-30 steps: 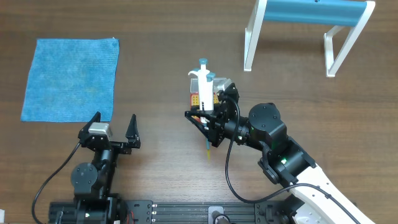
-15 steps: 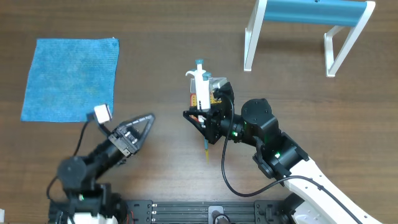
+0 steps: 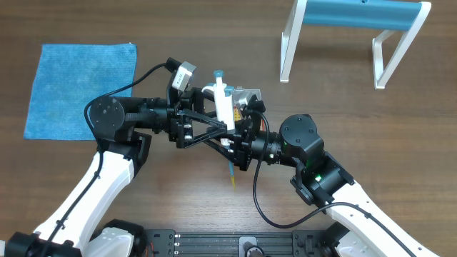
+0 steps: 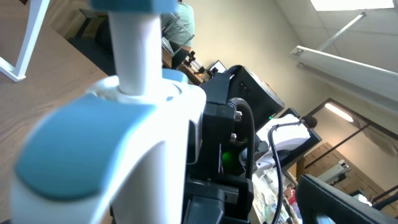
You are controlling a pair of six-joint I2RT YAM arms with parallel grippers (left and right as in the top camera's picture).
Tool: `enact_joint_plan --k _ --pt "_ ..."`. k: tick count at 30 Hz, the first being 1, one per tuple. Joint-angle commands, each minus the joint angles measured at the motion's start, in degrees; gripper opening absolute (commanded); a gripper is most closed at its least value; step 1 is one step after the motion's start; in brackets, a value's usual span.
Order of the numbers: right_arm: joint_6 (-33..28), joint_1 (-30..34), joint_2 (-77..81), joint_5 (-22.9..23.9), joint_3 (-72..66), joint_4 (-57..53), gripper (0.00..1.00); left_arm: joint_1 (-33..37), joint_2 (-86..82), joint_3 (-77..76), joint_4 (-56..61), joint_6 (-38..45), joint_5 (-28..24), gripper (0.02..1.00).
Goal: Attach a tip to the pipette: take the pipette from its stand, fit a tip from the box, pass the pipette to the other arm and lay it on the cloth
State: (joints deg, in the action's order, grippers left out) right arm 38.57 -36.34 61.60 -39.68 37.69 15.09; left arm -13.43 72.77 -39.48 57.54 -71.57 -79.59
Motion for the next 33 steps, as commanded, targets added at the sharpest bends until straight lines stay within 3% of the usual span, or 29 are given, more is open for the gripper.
enact_joint_plan --k 1,2,3,4,5,7,8,9,11,13,14,15,16,17,18,19,20,21,24,27,28,31,33 --pt "0.46 -0.02 -0.24 -3.91 1.11 0.7 0.08 -1.4 0.5 -1.33 0.39 2.05 6.01 0.733" --pt "0.46 -0.02 -0.24 -5.73 1.11 0.74 0.08 -1.9 0.59 -1.33 0.37 2.71 6.91 0.255" --pt "0.46 -0.04 -0.24 -6.64 1.11 0.72 0.082 -2.73 0.72 -1.33 0.35 3.32 7.72 0.027" --pt "0.46 -0.02 -0.24 -6.93 1.11 0.7 0.091 -3.39 0.94 -1.33 0.33 3.52 8.63 0.029" --pt "0.46 -0.02 -0.24 -6.95 1.11 0.7 0.395 -3.43 1.62 -1.33 -0.11 3.52 8.74 0.027" --pt "0.39 0.68 -0.26 -7.82 1.11 0.7 0.441 -1.9 3.21 -1.33 -6.08 4.94 7.28 0.027" --pt "0.39 3.1 -0.26 -11.85 1.11 0.68 0.487 1.16 4.52 -1.33 -20.35 12.83 6.54 0.027" --pt "0.37 6.69 -0.26 -17.64 1.11 0.63 0.625 3.89 5.29 -1.33 -30.84 20.63 6.54 0.027" --pt "0.42 15.26 -0.26 -29.49 1.11 -1.46 0.715 10.08 6.54 -1.33 -42.16 30.23 7.65 0.027" --pt "0.42 24.98 -0.26 -36.28 1.11 -5.75 0.73 16.44 6.69 -1.33 -48.89 36.35 13.27 0.027" --pt "0.15 29.42 -0.26 -35.21 1.11 -6.75 0.733 19.71 6.69 -1.36 -58.66 41.27 23.06 0.029" --pt "-1.2 31.28 -0.28 -31.36 1.11 -9.07 0.737 21.75 6.67 -1.84 -72.61 42.16 39.26 0.025" --pt "-6.12 32.65 -0.37 -22.49 1.14 -16.68 0.739 22.21 6.67 -3.76 -86.79 48.46 51.78 0.027" --pt "-10.93 32.81 -0.42 -10.29 1.38 -26.25 0.741 22.16 6.67 -6.88 -99.12 54.8 60.76 0.025" --pt "-13.2 32.24 -0.42 11.96 2.4 -40.28 0.741 23.04 6.75 -13.07 -109.44 59.23 65.51 0.025" --pt "-13.2 31.87 -0.42 21.0 3.34 -45.09 0.741 24.28 7.23 -18.82 -114.81 59.91 68.63 0.025" --pt "-13.2 31.8 -0.42 33.57 6.43 -51.49 0.744 27.15 9.51 -30.01 -122.2 60.17 75.03 0.025" --pt "-13.57 31.8 -0.42 40.85 10.12 -53.62 0.792 31.04 15.17 -44.37 -129.85 64.39 81.5 0.027" --pt "-12.11 31.54 -0.42 42.23 13.84 -54.38 0.801 37.35 36.57 -73.96 -140.15 66.82 89.02 0.027" --pt "-4.63 28.0 -0.26 50.75 13.81 -68.85 0.803 36.96 57.13 -96.3 -141.39 69.05 93.59 0.025" --pt "-1.62 25.29 -0.24 54.07 13.81 -70.75 0.805 36.24 65.24 -104.3 -140.41 72.59 97.92 0.025" --pt "0.92 21.81 0.57 54.05 13.81 -66.34 0.805 34.91 71.54 -106.33 -135.67 81.57 93.07 0.025" --pt "2.82 20.37 2.34 54.01 13.81 -66.23 0.807 34.77 73.42 -105.31 -133.31 85.55 83.32 0.025"
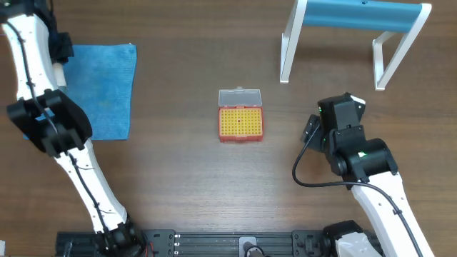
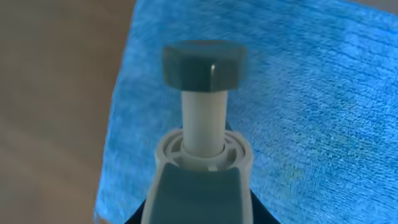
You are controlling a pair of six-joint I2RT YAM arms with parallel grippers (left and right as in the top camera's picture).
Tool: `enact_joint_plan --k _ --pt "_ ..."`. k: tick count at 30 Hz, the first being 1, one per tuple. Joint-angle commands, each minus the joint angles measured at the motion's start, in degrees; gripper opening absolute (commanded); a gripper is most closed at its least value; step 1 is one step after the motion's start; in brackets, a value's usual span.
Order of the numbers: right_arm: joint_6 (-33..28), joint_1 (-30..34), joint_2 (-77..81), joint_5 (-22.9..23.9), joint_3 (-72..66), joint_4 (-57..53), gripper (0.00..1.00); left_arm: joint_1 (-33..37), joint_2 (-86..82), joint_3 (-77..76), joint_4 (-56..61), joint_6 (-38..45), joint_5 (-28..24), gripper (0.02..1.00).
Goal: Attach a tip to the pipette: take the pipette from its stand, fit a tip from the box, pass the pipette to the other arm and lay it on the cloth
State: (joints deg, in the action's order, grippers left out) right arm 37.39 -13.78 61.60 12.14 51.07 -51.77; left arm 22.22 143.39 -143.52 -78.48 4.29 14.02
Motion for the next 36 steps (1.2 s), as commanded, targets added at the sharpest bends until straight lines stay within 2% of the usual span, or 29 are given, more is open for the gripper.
enact_joint_plan --k 1,4,11,12,13,17,18,19,20,21,23,25,26,27,29,30,31,32,33,34,36 --pt "4.0 -3.02 3.56 1.79 0.44 0.63 0.807 -0.87 3.96 -1.16 2.47 9.77 -10.21 0.025" --pt "4.63 -5.44 7.58 1.79 0.44 0.7 0.807 -0.61 7.28 -0.79 2.45 9.73 -11.06 0.027" --pt "4.63 -5.55 8.48 1.99 0.44 2.21 0.809 -1.4 9.57 -0.66 2.89 9.73 -10.21 0.025" --pt "4.63 -5.55 8.48 1.99 0.44 2.25 0.809 -1.4 9.57 -0.66 2.86 9.49 -10.21 0.297" --pt "4.63 -5.55 8.48 1.99 0.44 2.64 0.809 -1.4 9.55 -0.68 2.14 9.46 -10.21 0.899" --pt "4.59 -5.53 7.1 3.3 0.46 5.01 0.814 -2.19 5.27 -7.41 -11.23 7.98 -8.72 0.901" --pt "4.59 -5.53 5.42 4.76 0.46 7.45 0.812 -2.51 1.36 -11.78 -13.0 7.96 -10.34 0.906" --pt "4.55 -5.53 3.45 8.24 0.46 9.51 0.814 -2.91 -3.28 -15.34 -13.62 6.16 -10.88 0.906" --pt "2.32 -5.53 0.79 11.93 0.46 9.35 0.814 -3.5 -9.11 -18.38 -15.15 2.99 -10.93 0.906" --pt "-2.51 -5.55 -1.99 13.84 0.46 9.46 0.814 -4.2 -14.86 -20.11 -16.57 2.56 -11.76 0.904" --pt "-8.35 -6.01 -8.31 14.25 0.46 10.91 0.818 -6.23 -26.05 -18.91 -18.86 2.58 -12.92 0.904" --pt "-14.67 -10.14 -19.67 16.0 0.37 11.58 0.818 -9.53 -39.12 -13.25 -18.86 2.29 -16.72 0.906" --pt "-18.43 -12.52 -26.8 15.96 0.2 11.58 0.818 -12.35 -47.34 -7.06 -18.86 1.9 -16.74 0.906" --pt "-21.44 -14.4 -35.56 15.96 -0.87 10.05 0.82 -16.61 -58.97 5.29 -18.86 1.11 -17.11 0.906" --pt "-21.66 -14.64 -50.58 16.06 -4.7 4.24 0.818 -20.79 -78.9 31.67 -16.7 -5.2 -17.09 0.906" --pt "-21.68 -14.64 -56.48 17.68 -6.51 3.58 0.82 -20.72 -87.82 42.84 -11.56 -7.41 -17.03 0.906" --pt "-22.08 -14.6 -61.51 22.8 -7.52 1.6 0.818 -20.7 -97.26 54.31 -2.32 -9.25 -17.14 0.906" --pt "-22.82 -14.53 -59.08 24.59 -7.37 -0.24 0.836 -20.7 -105.28 65.66 9.09 -10.1 -17.27 0.908" --pt "-25.24 -14.51 -57.22 24.96 -8.46 -0.35 0.86 -20.74 -108.5 70.86 14.08 -10.1 -17.35 0.906" --pt "-25.92 -14.53 -55.93 26.67 -9.86 -1.95 0.866 -20.74 -114.9 83.76 24.81 -10.1 -17.35 0.906" --pt "-25.92 -14.49 -55.69 34.73 -11.47 -6.69 0.866 -20.74 -117.59 96.72 32.06 -10.05 -17.7 0.904"
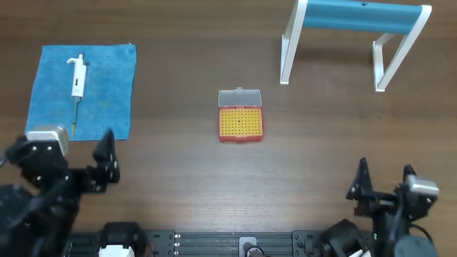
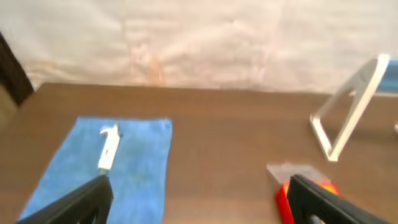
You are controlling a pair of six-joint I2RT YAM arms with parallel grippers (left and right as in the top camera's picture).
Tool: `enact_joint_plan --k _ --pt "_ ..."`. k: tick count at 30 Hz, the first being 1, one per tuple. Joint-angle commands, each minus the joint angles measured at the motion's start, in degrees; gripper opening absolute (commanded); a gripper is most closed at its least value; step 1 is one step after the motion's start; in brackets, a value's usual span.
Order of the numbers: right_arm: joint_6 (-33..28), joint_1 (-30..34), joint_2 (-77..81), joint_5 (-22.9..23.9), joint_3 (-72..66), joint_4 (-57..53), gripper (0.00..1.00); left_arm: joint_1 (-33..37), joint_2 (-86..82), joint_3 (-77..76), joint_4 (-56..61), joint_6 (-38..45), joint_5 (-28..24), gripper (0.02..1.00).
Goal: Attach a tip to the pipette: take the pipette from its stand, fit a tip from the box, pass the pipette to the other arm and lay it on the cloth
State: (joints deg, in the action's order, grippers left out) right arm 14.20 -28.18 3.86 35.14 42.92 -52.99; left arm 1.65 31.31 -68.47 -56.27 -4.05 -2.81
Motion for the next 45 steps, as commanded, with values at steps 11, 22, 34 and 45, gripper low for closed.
enact_joint_plan --k 11,22,34,45 --pt "-0.11 -0.09 2.05 1.25 -3.37 -8.46 0.869 -0.66 -18.34 58.93 13.25 -1.66 -0.61 0.906" --pt "-0.11 -0.09 2.05 1.22 -3.37 -8.46 0.869 -0.66 -31.12 68.15 52.0 -1.68 4.96 0.908" --pt "-0.39 1.07 2.01 1.53 -3.37 -9.46 0.869 -0.66 -31.1 68.15 51.98 -1.68 4.96 0.906" --pt "-14.51 25.16 -3.8 -35.8 -42.69 56.19 0.869 -0.66 -31.1 68.15 51.98 -1.68 4.96 0.906"
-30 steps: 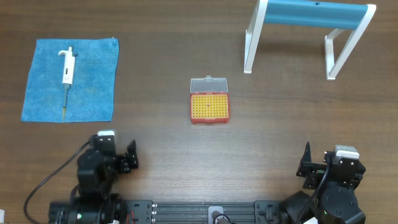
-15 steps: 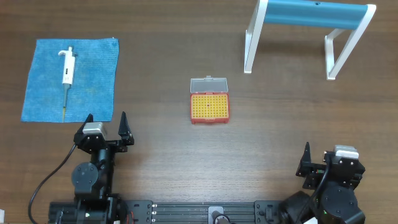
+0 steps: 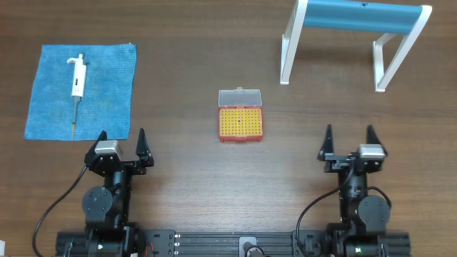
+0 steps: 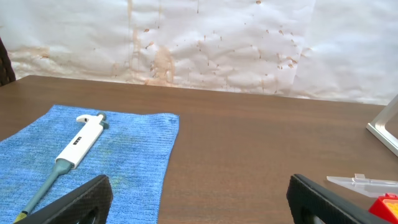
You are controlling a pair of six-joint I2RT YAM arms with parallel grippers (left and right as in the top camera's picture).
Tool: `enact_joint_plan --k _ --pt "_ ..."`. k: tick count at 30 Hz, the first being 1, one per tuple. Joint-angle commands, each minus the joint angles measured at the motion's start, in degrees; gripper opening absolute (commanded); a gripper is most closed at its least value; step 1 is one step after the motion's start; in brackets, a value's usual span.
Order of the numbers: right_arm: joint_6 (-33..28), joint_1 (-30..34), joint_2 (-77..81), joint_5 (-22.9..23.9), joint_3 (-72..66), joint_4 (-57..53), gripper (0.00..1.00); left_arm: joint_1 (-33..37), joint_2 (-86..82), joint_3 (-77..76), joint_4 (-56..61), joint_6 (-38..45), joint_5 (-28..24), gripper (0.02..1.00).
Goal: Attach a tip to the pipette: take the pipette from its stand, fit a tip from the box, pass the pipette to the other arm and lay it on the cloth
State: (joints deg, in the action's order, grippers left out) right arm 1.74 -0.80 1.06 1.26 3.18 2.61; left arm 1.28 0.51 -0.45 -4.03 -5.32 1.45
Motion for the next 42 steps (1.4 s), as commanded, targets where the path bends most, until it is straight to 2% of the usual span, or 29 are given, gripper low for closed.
enact_joint_plan --k 1,2,4,42 --pt "-3.08 -2.03 -1.01 -1.7 -2.95 0.7 0.869 -0.28 -0.31 0.13 -0.26 -0.42 0.7 0.906" --pt "-3.98 -0.68 -1.01 -1.73 -2.95 0.39 0.869 -0.28 -0.31 0.13 -0.26 -0.42 0.7 0.906" --pt "-3.93 0.72 -1.01 -1.79 -2.95 -7.32 0.869 -0.28 -0.31 0.13 -0.26 -0.42 0.7 0.906" --pt "-3.96 0.72 -1.01 -1.95 -2.95 -6.75 0.871 -0.28 -0.31 0.13 -0.26 -0.42 0.7 0.906"
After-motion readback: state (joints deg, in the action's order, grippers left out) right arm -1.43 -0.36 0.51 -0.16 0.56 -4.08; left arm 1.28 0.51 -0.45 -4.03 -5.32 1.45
